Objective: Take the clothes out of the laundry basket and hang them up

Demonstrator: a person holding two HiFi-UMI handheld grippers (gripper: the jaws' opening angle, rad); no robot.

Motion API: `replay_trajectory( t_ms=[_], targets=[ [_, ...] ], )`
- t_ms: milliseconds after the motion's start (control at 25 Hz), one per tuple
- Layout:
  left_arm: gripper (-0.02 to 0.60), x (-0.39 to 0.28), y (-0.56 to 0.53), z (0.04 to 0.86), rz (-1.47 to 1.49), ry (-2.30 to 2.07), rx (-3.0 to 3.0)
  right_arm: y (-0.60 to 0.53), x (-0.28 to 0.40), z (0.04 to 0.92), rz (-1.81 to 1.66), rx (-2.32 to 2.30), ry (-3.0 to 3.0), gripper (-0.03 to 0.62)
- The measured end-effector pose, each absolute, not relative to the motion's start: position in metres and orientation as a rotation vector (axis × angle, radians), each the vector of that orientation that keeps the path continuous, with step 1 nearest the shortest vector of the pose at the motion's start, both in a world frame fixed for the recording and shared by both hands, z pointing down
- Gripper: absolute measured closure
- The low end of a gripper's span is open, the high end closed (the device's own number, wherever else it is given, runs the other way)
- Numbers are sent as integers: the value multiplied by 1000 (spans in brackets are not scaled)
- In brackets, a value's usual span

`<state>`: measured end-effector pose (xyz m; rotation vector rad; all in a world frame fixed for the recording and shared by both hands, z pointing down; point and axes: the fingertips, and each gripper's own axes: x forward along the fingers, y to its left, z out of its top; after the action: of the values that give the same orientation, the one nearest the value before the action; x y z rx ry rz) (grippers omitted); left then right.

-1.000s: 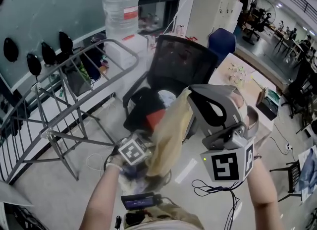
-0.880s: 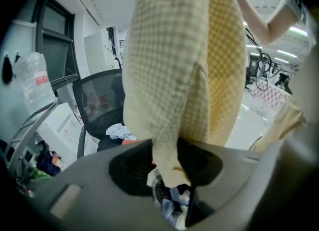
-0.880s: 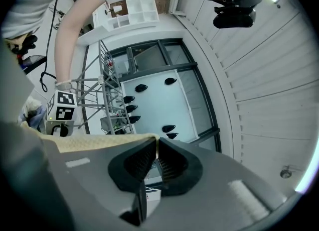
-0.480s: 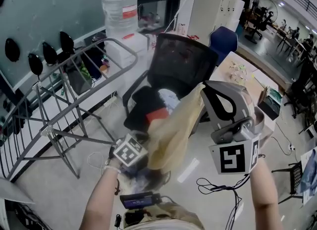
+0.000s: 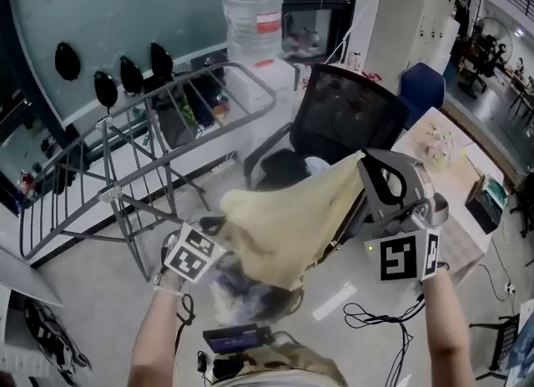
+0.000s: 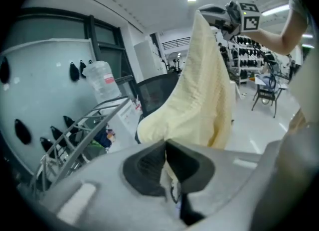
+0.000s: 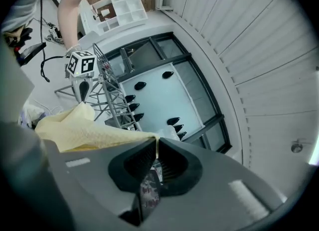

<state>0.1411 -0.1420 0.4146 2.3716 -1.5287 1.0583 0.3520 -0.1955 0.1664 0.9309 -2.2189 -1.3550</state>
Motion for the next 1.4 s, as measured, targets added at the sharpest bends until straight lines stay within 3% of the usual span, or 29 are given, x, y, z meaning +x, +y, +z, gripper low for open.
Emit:
replay_trajectory(
  t_ms=[520,1400],
  targets=[
    [578,13,-95,319,988,-2047,2070,-228,281,186,-1309,818,-2348,579],
    [578,-220,-133,234,1027,-2286,1886,-314,27,175,-1182,680,-2465,579]
  ],
)
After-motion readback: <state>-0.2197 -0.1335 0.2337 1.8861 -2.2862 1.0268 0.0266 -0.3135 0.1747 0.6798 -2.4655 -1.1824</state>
